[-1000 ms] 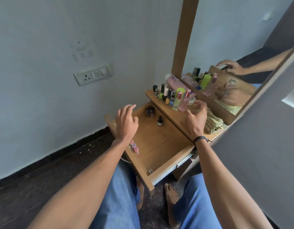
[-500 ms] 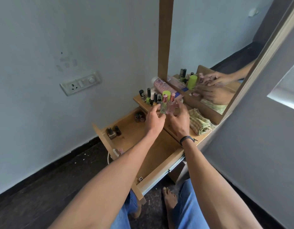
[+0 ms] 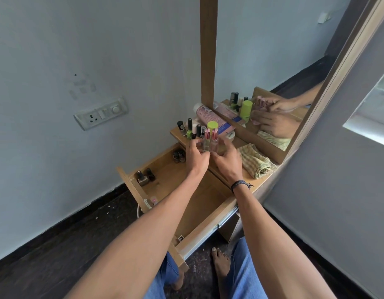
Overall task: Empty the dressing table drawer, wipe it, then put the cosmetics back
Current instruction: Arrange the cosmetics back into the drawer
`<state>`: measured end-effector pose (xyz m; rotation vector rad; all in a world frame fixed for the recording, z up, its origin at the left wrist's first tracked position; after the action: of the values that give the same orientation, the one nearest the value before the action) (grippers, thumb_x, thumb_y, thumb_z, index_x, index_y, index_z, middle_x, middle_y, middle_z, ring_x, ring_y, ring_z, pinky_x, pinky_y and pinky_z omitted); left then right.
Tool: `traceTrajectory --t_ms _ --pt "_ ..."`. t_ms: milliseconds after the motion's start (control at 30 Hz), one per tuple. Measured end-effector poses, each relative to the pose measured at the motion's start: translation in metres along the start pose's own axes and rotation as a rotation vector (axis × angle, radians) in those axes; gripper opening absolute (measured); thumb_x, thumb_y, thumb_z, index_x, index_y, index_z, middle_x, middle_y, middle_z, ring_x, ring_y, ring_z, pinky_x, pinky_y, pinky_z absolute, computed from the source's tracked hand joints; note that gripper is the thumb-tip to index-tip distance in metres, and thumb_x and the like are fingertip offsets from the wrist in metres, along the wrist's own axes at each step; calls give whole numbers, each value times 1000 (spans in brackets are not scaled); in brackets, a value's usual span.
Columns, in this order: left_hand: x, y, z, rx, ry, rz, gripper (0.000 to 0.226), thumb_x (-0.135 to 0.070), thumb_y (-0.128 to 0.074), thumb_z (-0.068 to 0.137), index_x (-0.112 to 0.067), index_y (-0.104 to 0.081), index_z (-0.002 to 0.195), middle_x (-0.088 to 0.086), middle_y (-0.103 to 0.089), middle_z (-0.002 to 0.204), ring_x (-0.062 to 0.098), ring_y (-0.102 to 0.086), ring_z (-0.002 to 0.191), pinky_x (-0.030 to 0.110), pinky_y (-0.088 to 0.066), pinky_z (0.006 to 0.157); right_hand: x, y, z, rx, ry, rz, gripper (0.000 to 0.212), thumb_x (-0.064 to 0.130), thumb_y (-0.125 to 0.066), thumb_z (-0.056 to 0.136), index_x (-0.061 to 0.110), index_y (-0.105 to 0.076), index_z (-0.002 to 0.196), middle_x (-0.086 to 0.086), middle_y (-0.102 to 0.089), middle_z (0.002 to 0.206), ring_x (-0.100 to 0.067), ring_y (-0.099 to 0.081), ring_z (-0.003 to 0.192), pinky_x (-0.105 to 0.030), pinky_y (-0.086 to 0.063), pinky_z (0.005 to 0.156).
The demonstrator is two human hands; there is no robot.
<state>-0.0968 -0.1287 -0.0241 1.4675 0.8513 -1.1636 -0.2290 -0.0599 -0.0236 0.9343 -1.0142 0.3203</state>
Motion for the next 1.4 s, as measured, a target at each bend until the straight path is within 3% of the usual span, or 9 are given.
traceTrajectory --t_ms 167,333,500,667,800,900,967,1133,1400 --pt "8 9 -2 32 51 -15 31 -9 -67 88 -25 -55 112 0 -63 126 20 -60 114 33 -47 90 2 0 -2 26 9 50 55 35 -80 76 32 -61 128 12 -71 101 -8 -66 75 -34 -55 68" --pt "0 19 -8 125 -34 22 40 -8 -75 86 -22 -56 119 -6 -65 121 12 -61 108 28 -45 89 6 1 -7 96 22 138 50 30 -82 71 32 -66 118 13 -73 101 -9 -66 75 -32 -52 66" --pt "-4 33 -21 183 -160 275 35 -14 -76 86 -20 -61 117 -2 -65 114 20 -65 98 42 -56 86 14 -3 -16 223 63 170 51 19 -82 66 29 -70 115 10 -75 99 -7 -67 79 -35 -55 75" --pt "13 79 -54 165 -138 342 42 -19 -78 86 -25 -57 122 -7 -66 108 4 -64 86 15 -45 64 28 -24 -58 461 122 96 47 13 -82 77 38 -66 113 7 -74 101 -9 -71 84 -34 -60 79" --pt "44 120 -87 112 -64 539 32 -28 -79 81 -31 -52 97 -9 -66 92 12 -64 84 30 -52 68 24 -51 -99 635 150 -22 43 21 -80 77 46 -63 107 7 -73 94 -6 -71 82 -28 -58 76" --pt "61 129 -108 158 -71 720 32 -39 -77 76 -32 -49 90 -6 -66 86 19 -66 80 38 -57 67 14 -72 -126 751 105 -157 33 20 -83 76 36 -61 93 11 -68 85 3 -63 72 -22 -50 69" --pt "70 126 -118 219 -81 810 36 -43 -77 74 -32 -48 90 -4 -65 90 20 -65 84 36 -56 70 9 -84 -140 806 110 -253 34 23 -85 75 30 -61 97 16 -66 84 2 -62 72 -21 -49 69" --pt "68 112 -134 223 -199 1012 34 -38 -73 79 -24 -54 103 3 -67 105 22 -52 114 40 -37 99 5 -91 -148 721 154 -511 41 39 -81 74 25 -62 108 3 -71 98 -23 -67 86 -32 -53 71" --pt "76 100 -145 281 -216 1107 25 -41 -69 79 -29 -59 99 -6 -68 94 16 -51 115 39 -25 94 1 -90 -157 621 198 -637 63 54 -74 81 22 -57 132 -1 -72 117 -26 -69 104 -39 -54 89"
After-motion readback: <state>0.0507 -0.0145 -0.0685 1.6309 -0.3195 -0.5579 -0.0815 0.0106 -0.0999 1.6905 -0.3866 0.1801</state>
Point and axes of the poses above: each hand's wrist, its own z-axis towards the middle knuckle, its own y-axis out of the back of the hand, x = y × z, the point moved 9 cm from there along z, towards the middle knuckle
